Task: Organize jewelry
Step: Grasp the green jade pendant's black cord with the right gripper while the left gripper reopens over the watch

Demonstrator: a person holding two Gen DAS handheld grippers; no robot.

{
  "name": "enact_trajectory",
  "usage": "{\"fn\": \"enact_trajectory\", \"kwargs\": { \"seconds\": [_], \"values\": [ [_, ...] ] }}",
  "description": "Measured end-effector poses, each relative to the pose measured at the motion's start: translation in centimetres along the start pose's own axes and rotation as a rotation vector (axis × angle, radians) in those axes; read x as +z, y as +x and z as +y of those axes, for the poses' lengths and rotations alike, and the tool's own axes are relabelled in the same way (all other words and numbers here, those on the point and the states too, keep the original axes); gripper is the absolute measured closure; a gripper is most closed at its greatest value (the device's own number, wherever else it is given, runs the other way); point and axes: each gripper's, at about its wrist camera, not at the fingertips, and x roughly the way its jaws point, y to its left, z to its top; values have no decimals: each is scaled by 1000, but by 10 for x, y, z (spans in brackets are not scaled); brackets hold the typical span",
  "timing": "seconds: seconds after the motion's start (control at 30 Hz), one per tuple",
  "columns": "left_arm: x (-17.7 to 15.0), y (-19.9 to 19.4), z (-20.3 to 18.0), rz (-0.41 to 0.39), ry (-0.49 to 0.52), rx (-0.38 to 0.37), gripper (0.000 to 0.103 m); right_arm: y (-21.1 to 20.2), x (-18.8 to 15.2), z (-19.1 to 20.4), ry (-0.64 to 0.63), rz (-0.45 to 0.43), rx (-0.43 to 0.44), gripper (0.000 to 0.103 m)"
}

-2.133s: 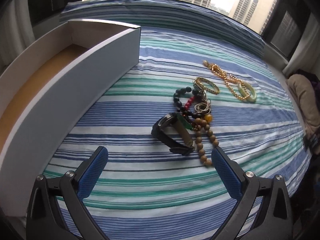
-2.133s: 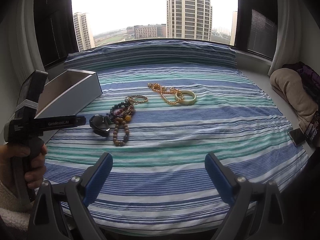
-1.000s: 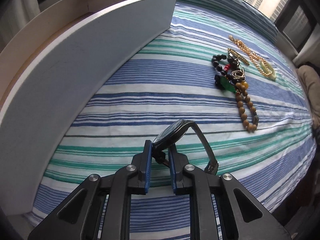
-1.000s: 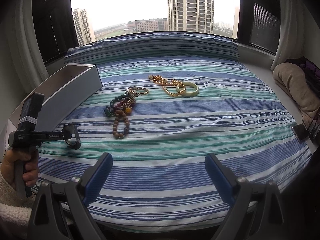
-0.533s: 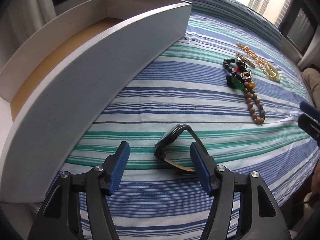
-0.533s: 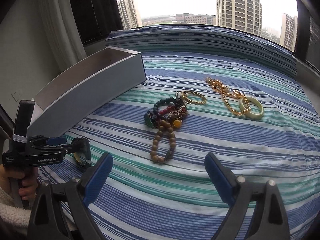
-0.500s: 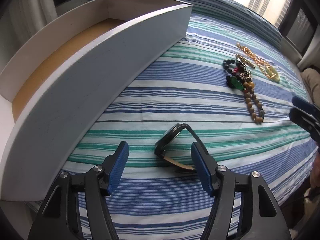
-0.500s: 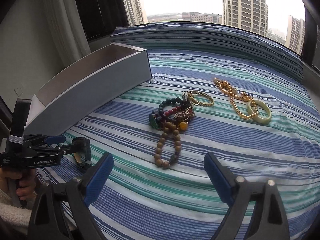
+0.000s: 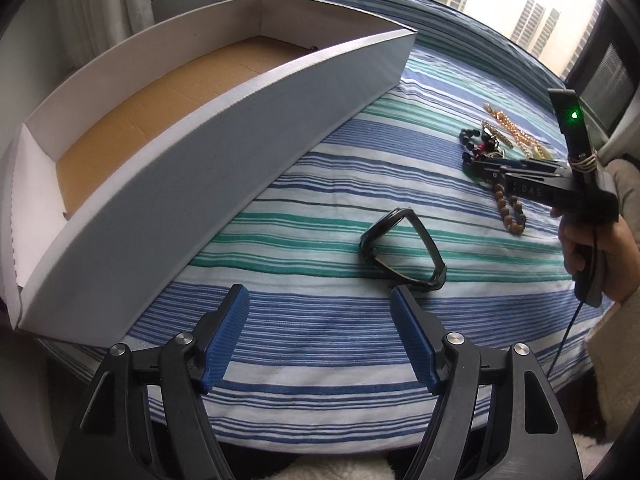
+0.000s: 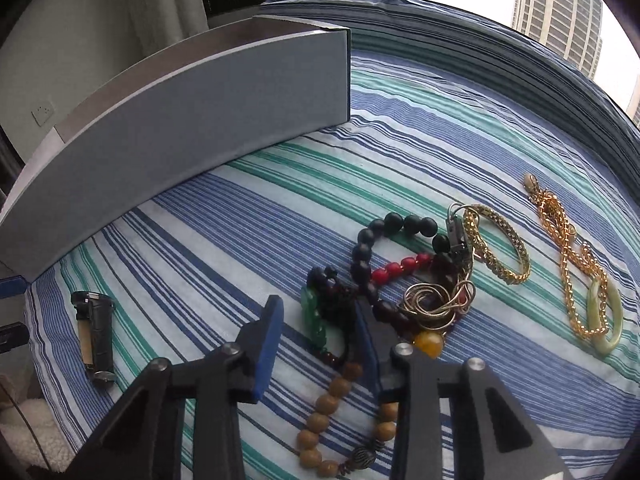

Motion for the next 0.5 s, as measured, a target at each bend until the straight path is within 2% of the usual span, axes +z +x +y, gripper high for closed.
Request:
{"fn": "enact_trajectory", "kwargs": {
  "seconds": [0.03, 0.1, 0.37, 0.4, 0.47, 0.5],
  "values": [
    [0, 1, 0, 2, 0, -1, 28, 0, 1, 1, -4, 7, -17, 90],
    [-1, 2, 0, 6, 2, -3, 28, -1, 1, 0, 0, 23, -26, 101],
    [-3, 5, 2, 24, 2, -5, 28, -53, -21, 21, 38, -10, 107, 102],
    [-4, 7, 3, 30, -1, -4, 28, -58, -24, 25, 33, -7, 108, 102],
    [-4, 10, 3, 43, -5, -9, 28, -61, -25, 30, 1, -19, 43, 101],
    [-4, 11, 2, 47, -6, -11, 28, -59, -21, 29, -6, -29, 14, 95]
  ]
}}
